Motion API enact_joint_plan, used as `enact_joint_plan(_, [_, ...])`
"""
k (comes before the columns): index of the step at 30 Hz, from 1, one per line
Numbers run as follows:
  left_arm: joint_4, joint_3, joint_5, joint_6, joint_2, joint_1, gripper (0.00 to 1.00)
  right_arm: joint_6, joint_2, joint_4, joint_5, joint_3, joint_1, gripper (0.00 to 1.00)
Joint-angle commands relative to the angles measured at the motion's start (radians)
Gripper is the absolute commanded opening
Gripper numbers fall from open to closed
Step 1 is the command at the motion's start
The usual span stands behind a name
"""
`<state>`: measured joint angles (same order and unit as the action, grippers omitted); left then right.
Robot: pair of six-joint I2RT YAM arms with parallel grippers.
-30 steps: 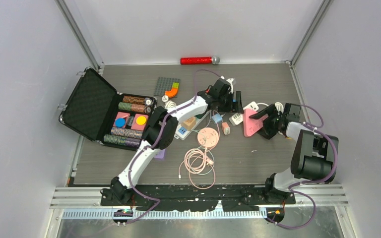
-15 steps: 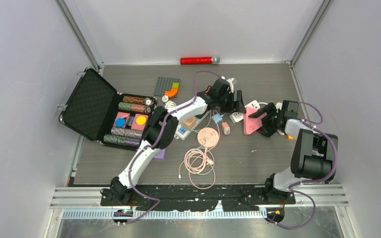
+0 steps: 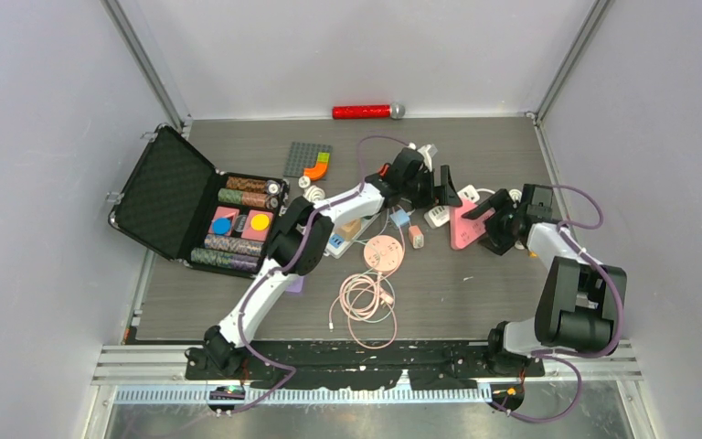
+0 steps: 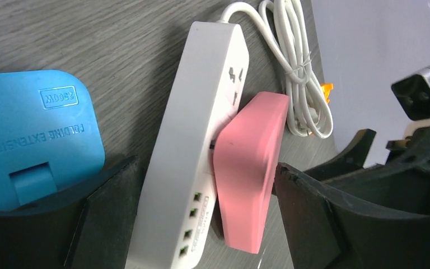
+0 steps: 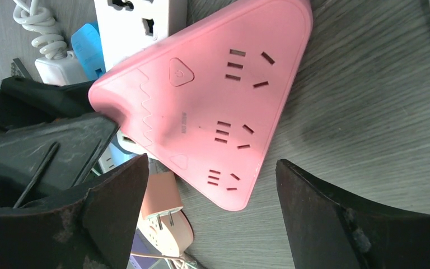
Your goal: Insert the plug
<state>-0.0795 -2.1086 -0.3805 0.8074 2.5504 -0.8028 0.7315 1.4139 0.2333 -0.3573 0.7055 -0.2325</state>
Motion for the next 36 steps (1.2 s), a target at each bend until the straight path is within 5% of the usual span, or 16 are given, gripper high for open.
enact_joint_plan(1, [0.109, -0.038, -0.079, 0.097, 0.047, -0.007, 0.84, -0.022, -0.062, 0.061, 0.044, 0.036, 0.004, 0.86])
enact_joint_plan(14, [0.178, -0.052, -0.094, 0.134, 0.090, -0.029, 0.84, -0.051, -0.242, 0.202, 0.174, 0.100, 0.004, 0.82])
enact_joint_plan(24, [0.184, -0.017, -0.115, 0.102, 0.080, -0.041, 0.82, -0.014, -0.114, 0.138, 0.143, 0.092, 0.004, 0.70])
enact_joint_plan(36, [0.180, -0.022, -0.147, 0.118, 0.086, -0.041, 0.42, 0.001, -0.007, 0.110, 0.139, 0.090, 0.004, 0.54])
